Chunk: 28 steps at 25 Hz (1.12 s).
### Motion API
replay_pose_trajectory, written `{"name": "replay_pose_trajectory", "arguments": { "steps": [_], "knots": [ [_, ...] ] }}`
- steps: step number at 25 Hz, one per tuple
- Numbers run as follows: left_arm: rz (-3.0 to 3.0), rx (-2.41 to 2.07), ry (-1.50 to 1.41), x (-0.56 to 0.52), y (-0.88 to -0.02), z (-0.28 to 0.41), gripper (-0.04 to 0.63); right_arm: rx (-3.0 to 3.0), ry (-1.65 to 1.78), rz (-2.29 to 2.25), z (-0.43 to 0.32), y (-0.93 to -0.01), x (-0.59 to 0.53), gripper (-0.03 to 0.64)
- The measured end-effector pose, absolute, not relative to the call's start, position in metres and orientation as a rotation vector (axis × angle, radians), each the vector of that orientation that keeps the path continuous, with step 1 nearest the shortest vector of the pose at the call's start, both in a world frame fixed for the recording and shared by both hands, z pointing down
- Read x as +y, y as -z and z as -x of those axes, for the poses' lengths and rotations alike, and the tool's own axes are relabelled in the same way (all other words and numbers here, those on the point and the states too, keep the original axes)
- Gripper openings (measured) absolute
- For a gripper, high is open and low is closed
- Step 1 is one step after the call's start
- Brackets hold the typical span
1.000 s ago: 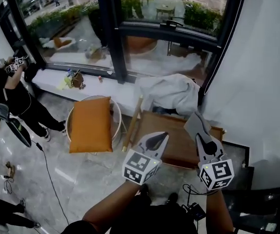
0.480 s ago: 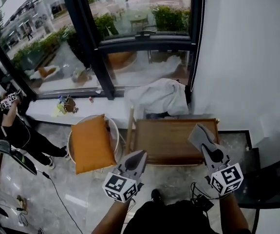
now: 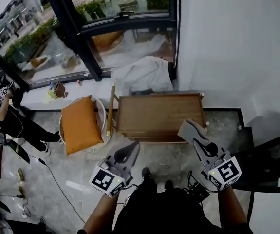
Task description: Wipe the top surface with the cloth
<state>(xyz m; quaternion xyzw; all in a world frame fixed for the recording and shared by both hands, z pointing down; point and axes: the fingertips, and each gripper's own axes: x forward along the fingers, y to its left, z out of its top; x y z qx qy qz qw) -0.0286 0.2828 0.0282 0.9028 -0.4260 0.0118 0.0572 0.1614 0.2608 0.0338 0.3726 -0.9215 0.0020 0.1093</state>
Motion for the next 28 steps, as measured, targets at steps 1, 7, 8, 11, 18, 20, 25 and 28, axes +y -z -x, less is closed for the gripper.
{"name": "replay_pose_trajectory", "arguments": {
  "steps": [1,7,8,11,18,20,25,28],
  "knots": [
    [-2.741,-1.287,-0.033,0.293,-0.030,0.022,0.011,-2.711,-0.018,-1.094,-0.171,-0.038,0.269,0.028],
    [-2.677,-1.238,-0.034,0.329,-0.047,-0.004,0.011,-2.756,-0.077,-1.062,-0.199,-0.053,0.297,0.029],
    [-2.681,-1.219,-0.032,0.334,-0.046,-0.007,0.011,-2.765,-0.074,-1.051,-0.198,-0.052,0.299,0.029],
    [-2.710,-1.204,-0.030,0.343,-0.037,-0.013,0.011,-2.809,-0.068,-1.021,-0.190,-0.041,0.304,0.029],
    [-2.818,-1.131,0.053,0.356,-0.022,-0.008,0.011,-2.863,-0.037,-0.974,-0.171,-0.033,0.310,0.029],
    [-2.833,-1.108,0.058,0.359,-0.020,-0.003,0.011,-2.860,-0.052,-0.989,-0.168,-0.036,0.312,0.028],
    [-2.832,-1.097,0.081,0.370,-0.028,0.017,0.011,-2.872,-0.030,-0.981,-0.146,-0.033,0.311,0.028],
    [-2.835,-1.089,0.061,0.374,-0.032,0.024,0.011,-2.879,0.081,-0.975,-0.135,-0.017,0.310,0.028]
  ]
}}
